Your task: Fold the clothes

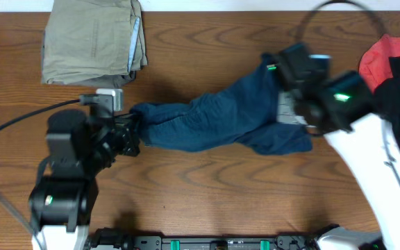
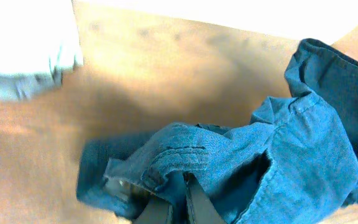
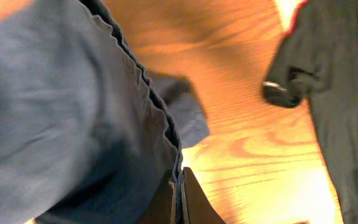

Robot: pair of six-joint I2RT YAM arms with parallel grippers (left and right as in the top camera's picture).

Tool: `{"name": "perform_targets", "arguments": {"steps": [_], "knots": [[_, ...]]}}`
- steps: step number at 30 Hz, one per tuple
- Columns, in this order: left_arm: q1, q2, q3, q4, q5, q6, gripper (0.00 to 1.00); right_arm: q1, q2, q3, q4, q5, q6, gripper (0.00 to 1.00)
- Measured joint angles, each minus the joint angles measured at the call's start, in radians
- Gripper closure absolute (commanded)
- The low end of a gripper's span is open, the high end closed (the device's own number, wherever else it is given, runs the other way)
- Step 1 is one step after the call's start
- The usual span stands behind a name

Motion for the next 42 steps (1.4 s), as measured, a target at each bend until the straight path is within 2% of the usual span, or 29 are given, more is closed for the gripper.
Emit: {"name": "perform_targets", "arguments": {"steps": [8,13,21,28,32,37,42], "knots": [[0.0,-0.128,0.074,-0.011,0.004,-0.025,0.94,-0.129,-0.163,0.0,0.001,0.005,-0.011,0.99],[0.0,-0.162,0.191,-0.017,0.021,-0.034,0.94,-0.17,-0.253,0.0,0.021,0.005,-0.017,0.99],[0.0,-0.185,0.417,-0.076,0.084,-0.065,0.94,-0.189,-0.384,0.001,0.067,0.006,-0.026,0.99],[0.0,-0.185,0.502,-0.068,0.109,-0.082,0.94,-0.189,-0.425,0.015,0.109,0.006,-0.037,0.99],[0.0,-0.181,0.506,-0.073,0.068,-0.082,0.94,-0.189,-0.423,0.021,0.174,0.005,-0.04,0.99],[0.0,-0.107,0.504,-0.103,-0.021,-0.082,0.94,-0.189,-0.383,0.029,0.245,0.006,-0.041,0.99],[0.0,0.114,0.497,-0.098,-0.124,-0.082,0.94,-0.189,-0.266,0.032,0.336,0.01,-0.043,0.99]]}}
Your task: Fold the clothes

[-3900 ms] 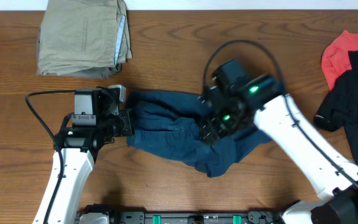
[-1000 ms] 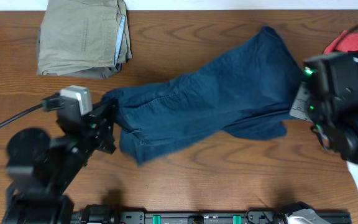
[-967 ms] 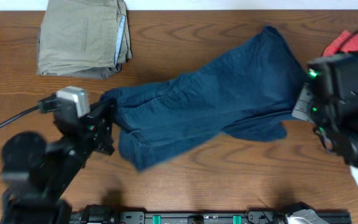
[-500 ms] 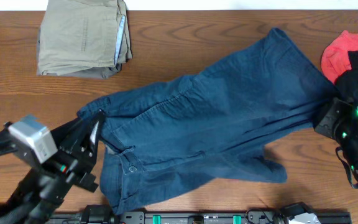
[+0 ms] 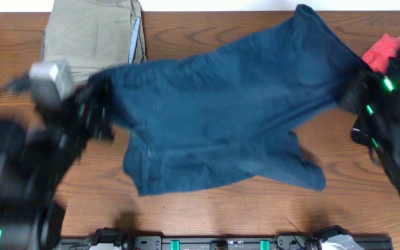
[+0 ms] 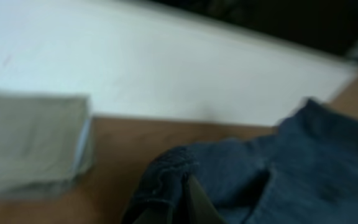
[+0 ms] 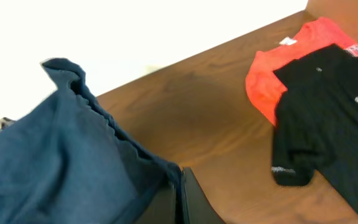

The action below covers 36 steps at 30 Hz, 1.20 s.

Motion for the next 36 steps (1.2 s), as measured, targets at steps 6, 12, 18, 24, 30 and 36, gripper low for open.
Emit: {"name": "perform_targets", "arguments": {"steps": [6,12,18,24,30,36], "knots": [[0.0,0.386,-0.006,0.128,-0.158,0.005,0.34,-0.025,0.261,-0.001,0.205,0.01,-0.007,0.01],[0.0,0.73,-0.009,0.133,-0.207,0.003,0.02,-0.033,0.516,-0.001,0.244,-0.013,-0.012,0.01],[0.0,0.851,-0.033,0.052,-0.211,0.0,0.02,-0.033,0.635,-0.009,0.174,-0.05,-0.012,0.01],[0.0,0.765,-0.033,-0.004,-0.214,0.0,0.02,-0.033,0.615,-0.01,0.13,-0.063,-0.013,0.01],[0.0,0.585,-0.032,-0.141,-0.214,0.0,0.02,-0.033,0.556,-0.01,0.073,-0.119,-0.013,0.01],[0.0,0.453,-0.029,-0.351,-0.214,0.0,0.02,-0.033,0.525,-0.009,-0.049,-0.164,-0.01,0.01]]}}
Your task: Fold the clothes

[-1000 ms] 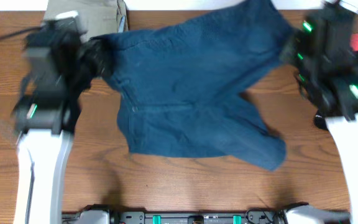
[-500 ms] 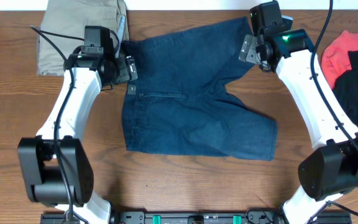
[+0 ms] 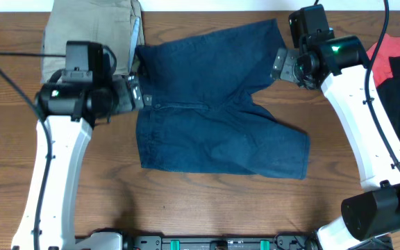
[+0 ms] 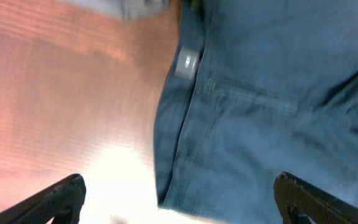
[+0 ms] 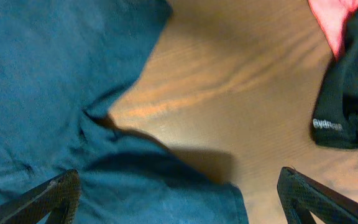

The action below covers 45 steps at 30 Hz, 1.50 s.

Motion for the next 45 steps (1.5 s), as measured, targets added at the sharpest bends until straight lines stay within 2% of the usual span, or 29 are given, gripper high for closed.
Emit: {"name": "perform_targets", "arguments": {"steps": [12,18,22,32,39,45], "knots": [[0.0,-0.026,0.0,-0.259,0.0,0.0,0.02,0.0,-0.024,0.0,-0.219,-0.008,0.085,0.01],[0.0,-0.026,0.0,-0.304,0.0,-0.009,0.02,0.0,-0.033,0.0,-0.309,-0.005,0.095,0.01],[0.0,-0.03,-0.023,-0.303,0.001,-0.023,0.02,0.0,-0.039,-0.034,-0.302,0.01,0.095,0.01],[0.0,-0.036,-0.331,-0.023,0.058,-0.026,0.02,0.0,-0.044,-0.319,-0.068,-0.05,0.023,0.01],[0.0,-0.036,-0.46,0.15,0.073,-0.027,0.02,0.0,-0.044,-0.42,0.075,-0.146,-0.062,0.01],[0.0,-0.035,-0.565,0.285,0.078,-0.026,0.02,0.0,-0.044,-0.48,0.145,-0.142,-0.095,0.05]]}}
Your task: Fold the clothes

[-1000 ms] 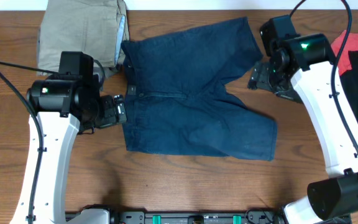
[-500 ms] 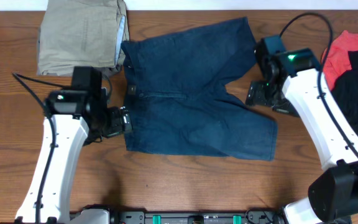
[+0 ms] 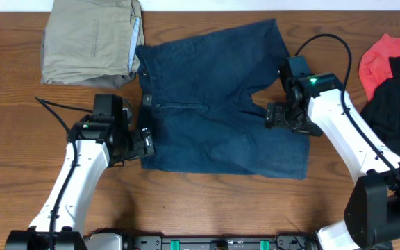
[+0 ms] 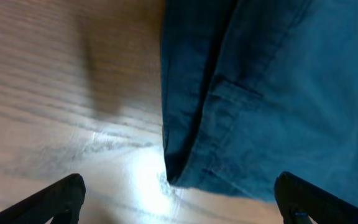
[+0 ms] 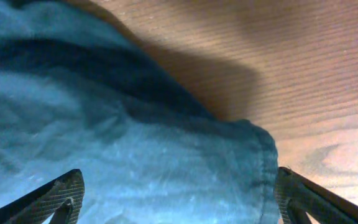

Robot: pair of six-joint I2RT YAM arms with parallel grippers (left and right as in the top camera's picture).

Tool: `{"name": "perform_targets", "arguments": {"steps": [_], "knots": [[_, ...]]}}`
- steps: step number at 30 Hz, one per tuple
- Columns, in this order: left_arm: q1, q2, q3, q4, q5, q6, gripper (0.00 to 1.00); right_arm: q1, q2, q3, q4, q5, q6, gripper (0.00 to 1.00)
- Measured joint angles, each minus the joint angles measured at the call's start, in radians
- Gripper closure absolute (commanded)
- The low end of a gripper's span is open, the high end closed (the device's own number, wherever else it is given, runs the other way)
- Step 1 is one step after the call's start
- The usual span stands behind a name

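Observation:
The blue denim shorts (image 3: 207, 118) lie spread flat mid-table, waistband to the left and legs to the right. My left gripper (image 3: 143, 139) is open, low over the front corner of the waistband. In the left wrist view that corner of the shorts (image 4: 229, 93) lies just ahead of the open left gripper (image 4: 179, 202), with bare wood beside it. My right gripper (image 3: 282, 118) is open over the near leg, close to its hem. The right wrist view shows the open right gripper (image 5: 179, 199) spanning denim (image 5: 135, 155). Nothing is held.
Folded khaki trousers (image 3: 92, 38) sit at the back left, just beside the waistband. A red garment (image 3: 384, 59) and a black garment (image 3: 394, 104) lie at the right edge. The wooden table (image 3: 207, 201) shows in front of the shorts.
Both open grippers have moved toward the table's front: the left from the waistband's back corner to its front corner, the right from the far leg to the near leg. The shorts lie unchanged.
The shorts lay bunched mid-table with both grippers shut on them. Then they hung spread out between the two raised grippers. Later they lay flat with both grippers open at the back edge. Now the open grippers sit low over the front corner and the near leg.

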Motion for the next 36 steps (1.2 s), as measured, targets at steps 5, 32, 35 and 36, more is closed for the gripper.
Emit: {"name": "perform_targets", "arguments": {"steps": [5,32,35,36], "knots": [[0.0,0.009,-0.058,0.087,0.003,0.0,0.02,-0.016,0.0,-0.058,0.06,0.017,-0.015,0.17],[0.0,0.012,-0.074,0.118,0.003,0.0,0.02,-0.055,0.0,-0.126,0.158,0.018,-0.034,0.01],[0.0,0.012,-0.074,0.118,0.003,0.0,0.02,-0.085,0.0,-0.126,0.148,0.032,-0.034,0.02],[0.0,0.012,-0.074,0.118,0.003,0.0,0.02,-0.104,0.0,-0.126,0.148,0.031,-0.037,0.04]]}}
